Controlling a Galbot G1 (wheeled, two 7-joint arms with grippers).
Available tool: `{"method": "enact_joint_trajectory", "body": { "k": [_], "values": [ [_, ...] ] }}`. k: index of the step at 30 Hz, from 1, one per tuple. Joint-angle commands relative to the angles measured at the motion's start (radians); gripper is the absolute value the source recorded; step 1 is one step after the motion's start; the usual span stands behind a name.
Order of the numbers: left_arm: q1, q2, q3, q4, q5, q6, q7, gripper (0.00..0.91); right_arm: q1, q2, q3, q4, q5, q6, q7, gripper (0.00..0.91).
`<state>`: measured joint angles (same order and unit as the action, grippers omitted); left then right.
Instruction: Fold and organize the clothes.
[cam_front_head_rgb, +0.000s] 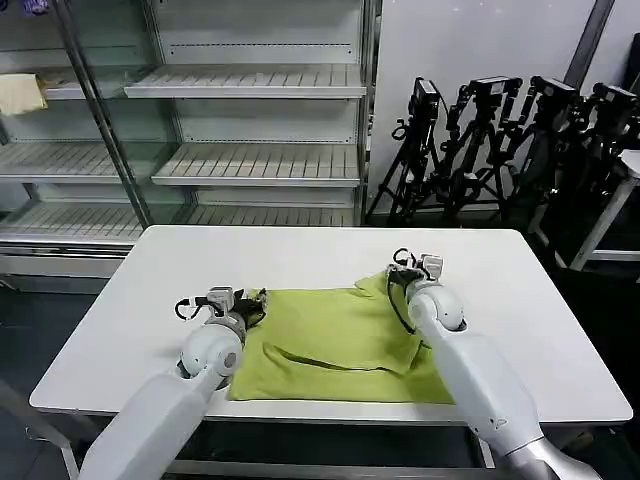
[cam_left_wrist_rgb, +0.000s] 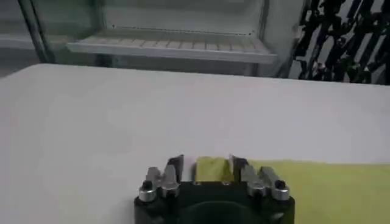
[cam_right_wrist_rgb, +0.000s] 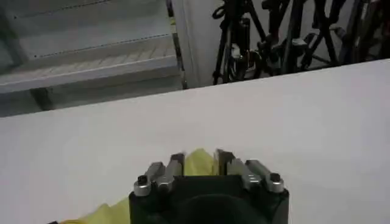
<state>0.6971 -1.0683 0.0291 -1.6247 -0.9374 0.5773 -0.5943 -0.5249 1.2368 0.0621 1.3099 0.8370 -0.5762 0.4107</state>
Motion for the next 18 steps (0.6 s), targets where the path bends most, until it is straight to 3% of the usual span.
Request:
{"method": "enact_joint_trajectory", "body": {
  "k": [1, 5, 10, 18],
  "values": [
    [0.011, -0.001, -0.003, 0.001, -0.025, 0.002, 0.010, 0.050, -0.024, 0.001, 0.001, 0.021, 0.009, -0.002, -0.001, 0.000],
    [0.018, -0.001, -0.019, -0.009, -0.023, 0.001, 0.022, 0.050, -0.034, -0.004, 0.010, 0.036, -0.033, 0.001, -0.014, 0.000],
    [0.018, 0.005, -0.043, -0.035, -0.002, -0.001, 0.041, 0.050, -0.063, -0.009, 0.028, 0.061, -0.084, 0.068, -0.040, 0.000],
    [0.036, 0.046, -0.079, -0.124, 0.000, -0.001, 0.049, 0.050, -0.089, -0.030, 0.061, 0.172, -0.096, 0.132, -0.062, 0.000]
  ]
}}
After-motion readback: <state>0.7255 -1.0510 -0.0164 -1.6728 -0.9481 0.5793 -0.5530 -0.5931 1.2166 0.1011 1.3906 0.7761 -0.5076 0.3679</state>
